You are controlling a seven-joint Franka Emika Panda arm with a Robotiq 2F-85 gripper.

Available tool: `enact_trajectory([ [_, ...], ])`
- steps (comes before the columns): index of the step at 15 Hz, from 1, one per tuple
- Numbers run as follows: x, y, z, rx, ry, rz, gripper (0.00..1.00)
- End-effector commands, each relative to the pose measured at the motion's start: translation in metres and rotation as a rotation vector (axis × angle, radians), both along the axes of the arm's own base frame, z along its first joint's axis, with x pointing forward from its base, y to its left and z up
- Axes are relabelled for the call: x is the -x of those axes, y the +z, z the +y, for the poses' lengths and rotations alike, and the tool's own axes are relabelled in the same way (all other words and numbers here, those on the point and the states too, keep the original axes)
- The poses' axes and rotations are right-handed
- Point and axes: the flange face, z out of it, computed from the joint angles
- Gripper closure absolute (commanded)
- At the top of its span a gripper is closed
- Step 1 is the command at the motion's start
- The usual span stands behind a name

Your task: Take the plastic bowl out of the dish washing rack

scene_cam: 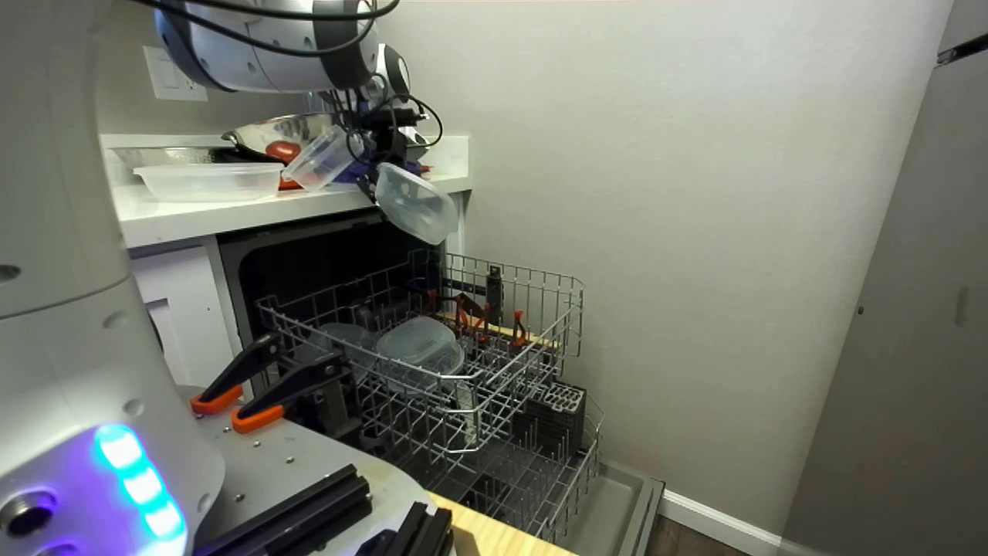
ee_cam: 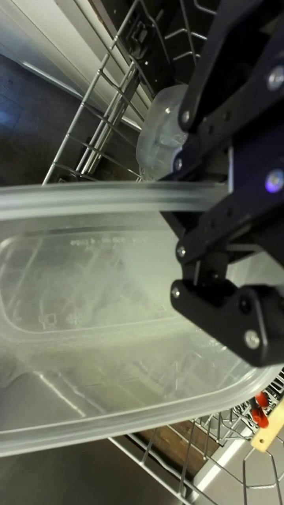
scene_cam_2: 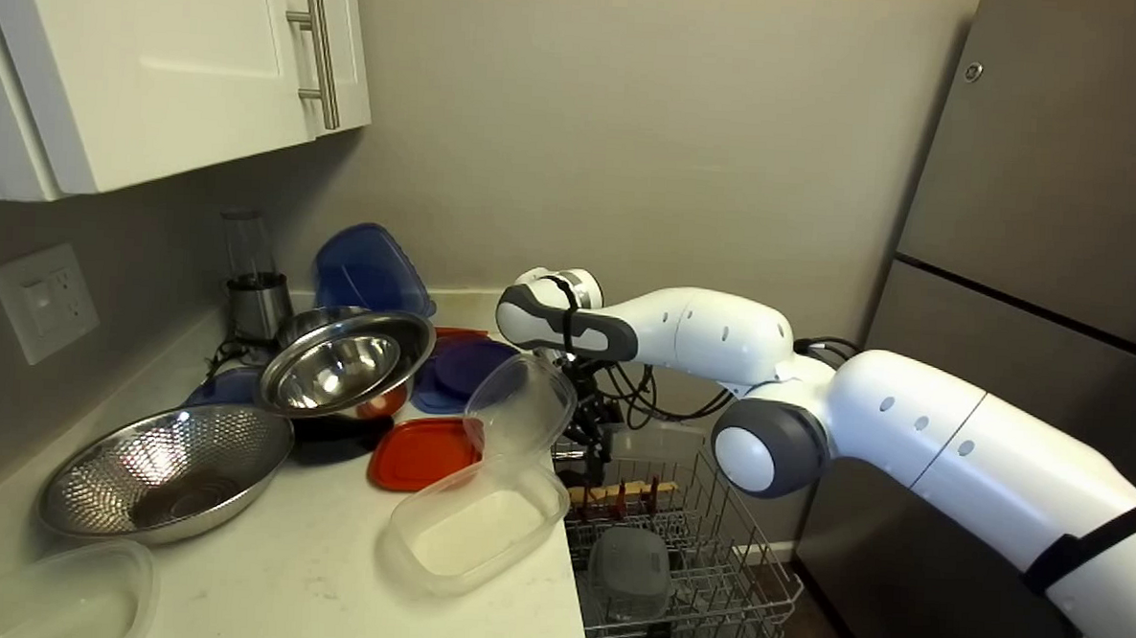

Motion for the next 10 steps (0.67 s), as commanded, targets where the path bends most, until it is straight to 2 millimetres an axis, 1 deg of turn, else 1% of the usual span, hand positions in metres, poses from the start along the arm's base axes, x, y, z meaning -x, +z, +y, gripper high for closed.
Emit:
enact_trajectory([
  [1,0.0,0.001,0.0,0.0,0.0,0.001,0.99],
  [4,-0.014,0.047,-0.019,0.032,-0.064,-0.076,0.99],
  [5,-0.016,0.066,-0.022,0.051,-0.085,-0.112,0.99],
  [7,-0.021,0.094,-0.027,0.071,-0.115,-0.173,0.99],
  [8,-0.022,0.104,-0.027,0.071,-0.126,-0.196,0.99],
  [10,-0.023,0.119,-0.026,0.059,-0.139,-0.22,0.99],
])
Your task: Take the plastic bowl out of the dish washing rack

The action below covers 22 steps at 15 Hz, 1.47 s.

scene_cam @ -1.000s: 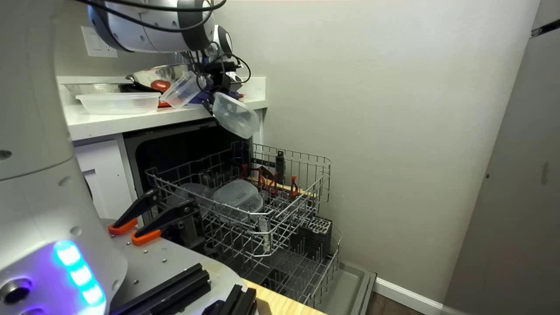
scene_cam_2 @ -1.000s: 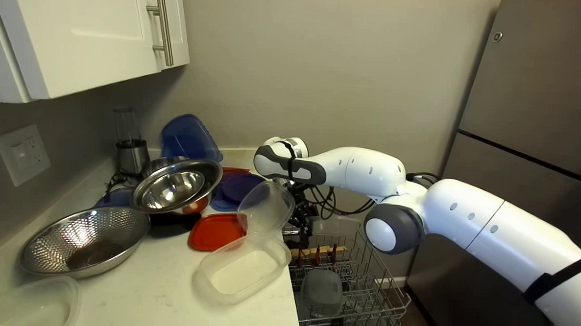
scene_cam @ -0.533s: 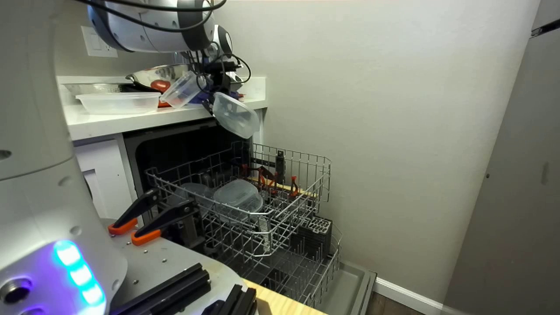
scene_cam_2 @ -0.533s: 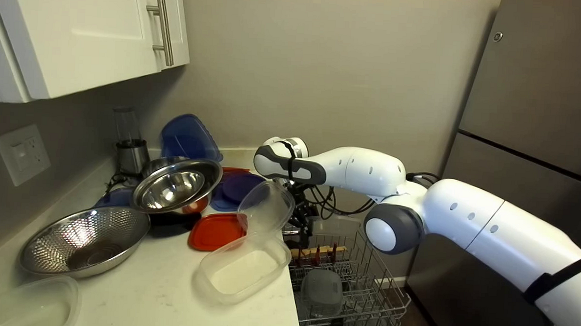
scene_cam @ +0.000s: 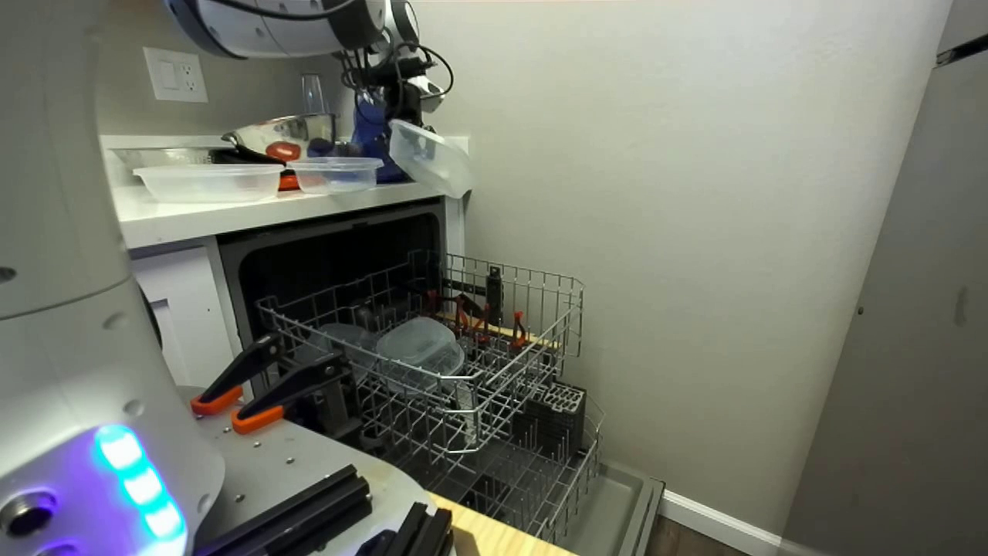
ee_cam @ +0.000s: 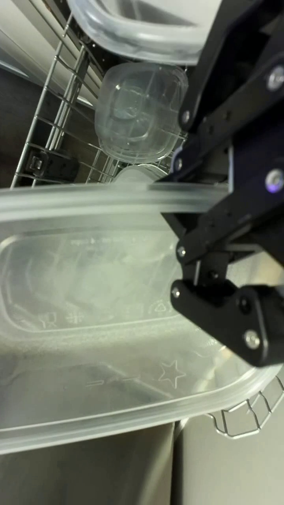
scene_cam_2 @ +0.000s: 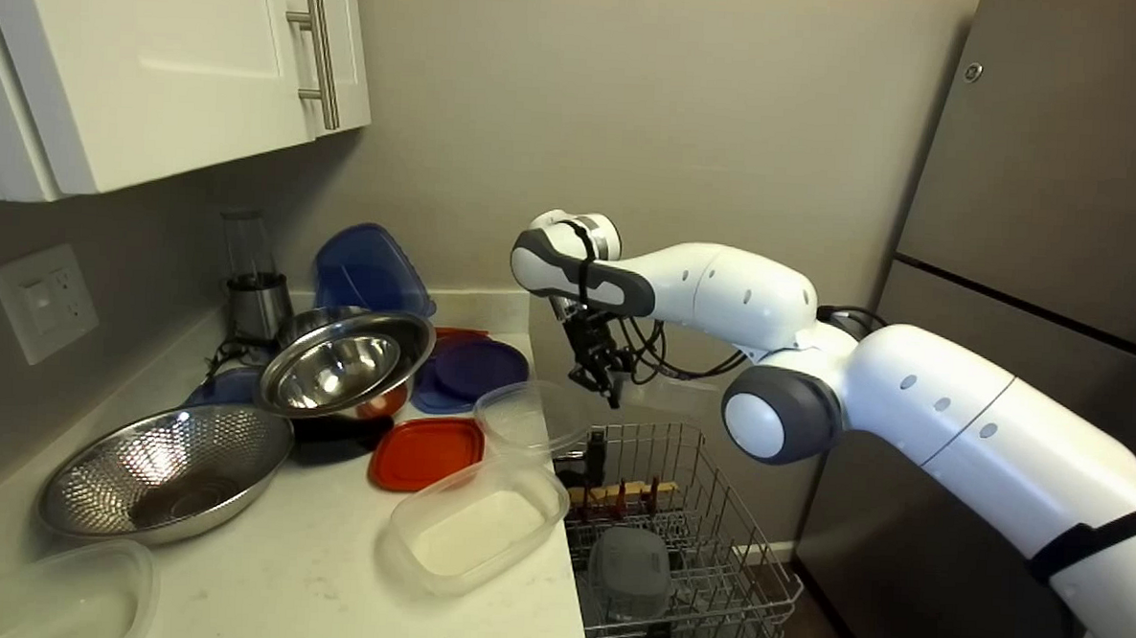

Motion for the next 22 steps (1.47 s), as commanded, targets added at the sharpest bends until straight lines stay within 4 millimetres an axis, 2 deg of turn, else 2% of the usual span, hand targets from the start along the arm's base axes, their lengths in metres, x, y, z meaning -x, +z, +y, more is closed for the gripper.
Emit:
enact_trajectory([
  [1,0.0,0.028,0.001,0.006,-0.034,-0.052,0.99],
  [7,0.001,0.03,0.004,-0.002,-0.033,-0.052,0.99],
  [9,0.007,0.039,0.012,0.006,-0.006,-0.044,0.99],
  [12,0.027,0.068,0.032,0.036,0.026,-0.037,0.99],
  [18,0.085,0.148,0.081,0.123,0.129,-0.052,0.99],
  [20,0.098,0.158,0.098,0.116,0.187,-0.06,0.99],
  [22,0.107,0.158,0.117,0.093,0.256,-0.06,0.99],
])
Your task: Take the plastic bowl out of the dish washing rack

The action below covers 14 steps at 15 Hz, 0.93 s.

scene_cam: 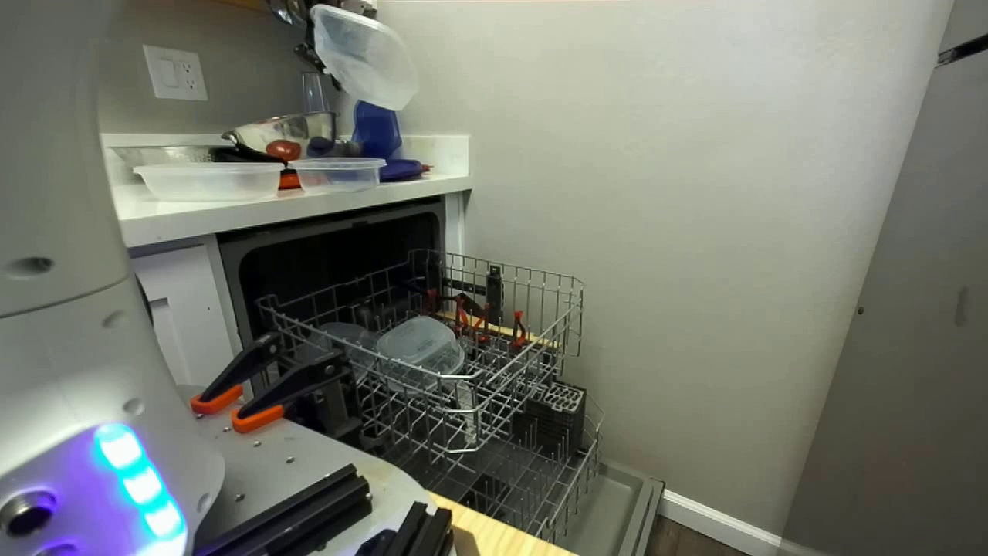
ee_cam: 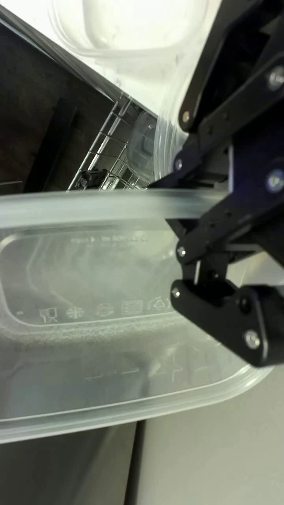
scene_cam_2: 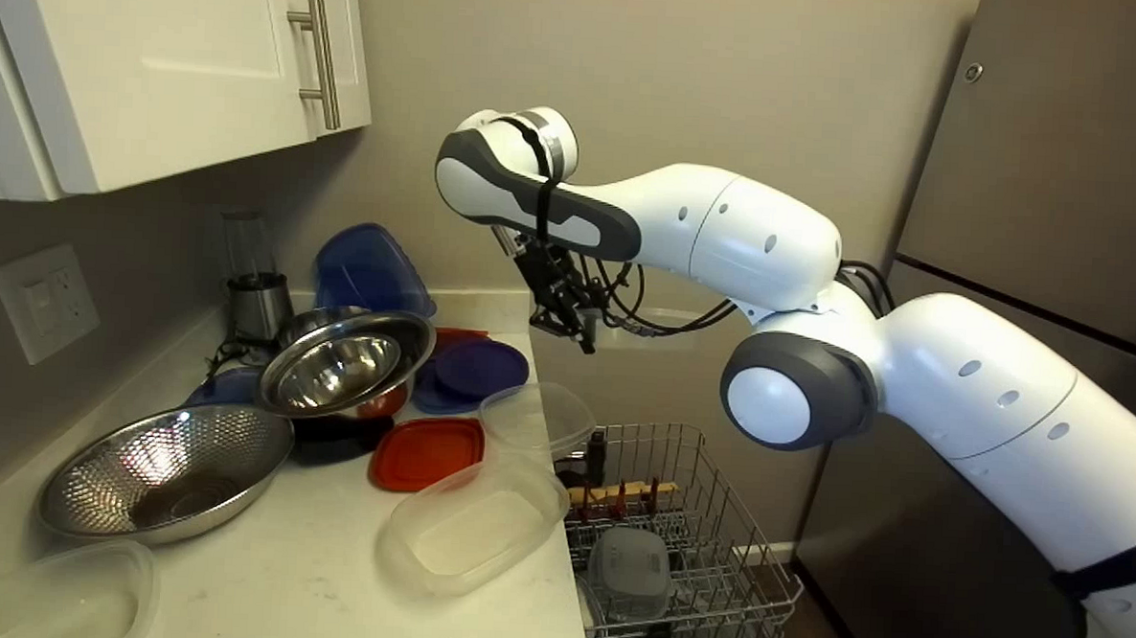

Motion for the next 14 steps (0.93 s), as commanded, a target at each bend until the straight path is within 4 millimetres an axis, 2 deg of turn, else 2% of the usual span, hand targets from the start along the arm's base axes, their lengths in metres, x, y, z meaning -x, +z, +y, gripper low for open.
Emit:
enact_trajectory([
  [1,0.015,0.001,0.022,0.001,0.123,0.031,0.99],
  [6,0.034,-0.021,0.073,-0.024,0.387,0.062,0.99],
  [10,0.042,-0.025,0.108,-0.084,0.592,0.035,0.99],
  [14,0.044,-0.026,0.134,-0.152,0.755,-0.002,0.99],
])
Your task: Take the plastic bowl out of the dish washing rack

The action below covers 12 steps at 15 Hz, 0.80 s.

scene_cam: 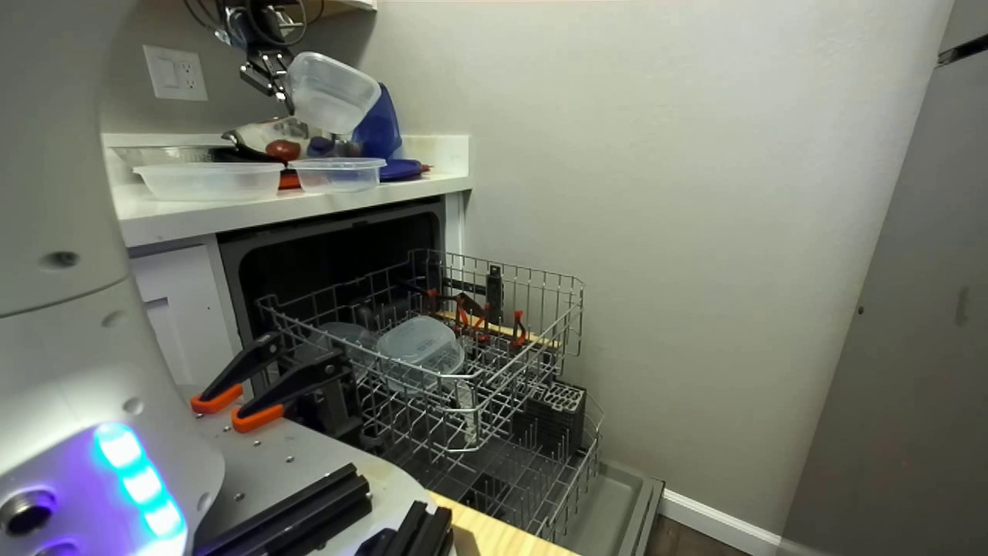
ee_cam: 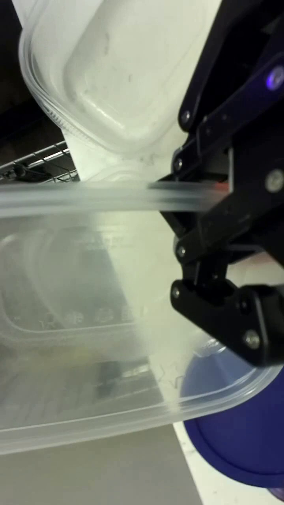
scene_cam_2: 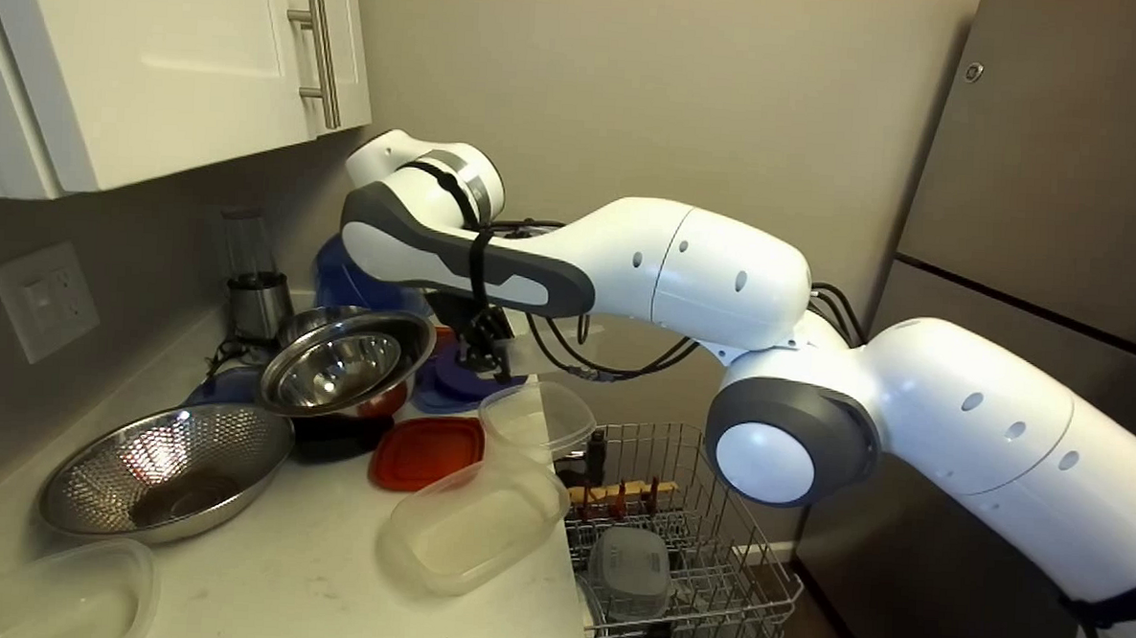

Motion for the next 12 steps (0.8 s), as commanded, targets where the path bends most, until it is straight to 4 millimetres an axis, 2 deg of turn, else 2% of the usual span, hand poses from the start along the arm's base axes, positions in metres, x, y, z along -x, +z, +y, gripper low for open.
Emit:
enact_trajectory([
  [1,0.0,0.002,0.017,-0.046,0.148,-0.012,0.99],
  [6,0.007,-0.008,0.036,-0.097,0.3,0.032,0.99],
  [12,0.028,-0.018,0.056,-0.078,0.468,0.105,0.99],
])
